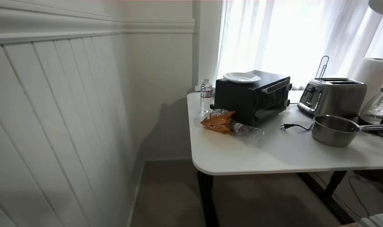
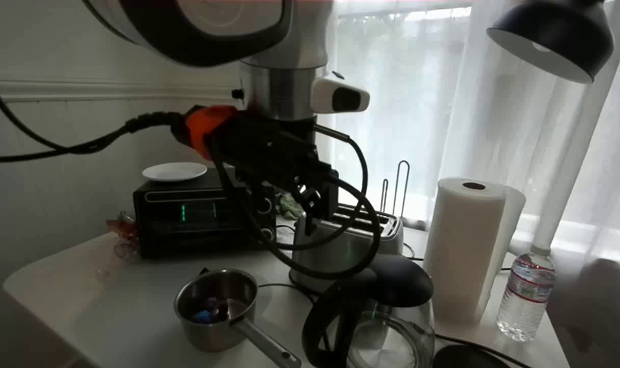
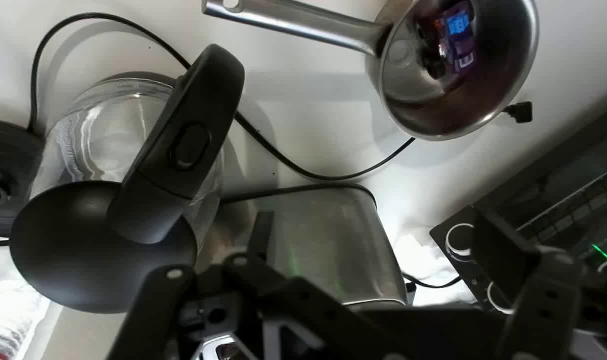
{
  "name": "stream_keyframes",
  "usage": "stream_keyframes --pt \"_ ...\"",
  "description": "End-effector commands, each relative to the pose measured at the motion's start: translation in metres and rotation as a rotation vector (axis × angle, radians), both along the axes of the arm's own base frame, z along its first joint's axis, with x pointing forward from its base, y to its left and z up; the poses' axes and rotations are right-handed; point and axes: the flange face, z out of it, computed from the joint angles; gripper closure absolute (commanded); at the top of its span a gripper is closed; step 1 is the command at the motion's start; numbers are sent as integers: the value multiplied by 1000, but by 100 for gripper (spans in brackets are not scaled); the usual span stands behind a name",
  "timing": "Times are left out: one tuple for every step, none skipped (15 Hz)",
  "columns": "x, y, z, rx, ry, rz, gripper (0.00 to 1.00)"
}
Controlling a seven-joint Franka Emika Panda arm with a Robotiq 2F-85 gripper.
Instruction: Pick up the toy car from the silver pot and put it on the table to the right of the black oven
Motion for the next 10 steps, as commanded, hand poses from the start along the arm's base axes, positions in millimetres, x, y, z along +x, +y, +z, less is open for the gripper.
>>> stream_keyframes --pt "0 0 1 0 1 0 0" --pt "0 0 1 0 1 0 0" --pt "0 0 1 0 1 0 0" --pt "0 0 1 0 1 0 0" --pt "0 0 1 0 1 0 0" --pt "0 0 1 0 1 0 0" --pt "2 6 -1 -12 12 21 0" --pt "3 15 -3 -13 24 40 0" --pt "4 28 -8 -16 42 76 0" --pt "5 40 -12 -21 63 111 0"
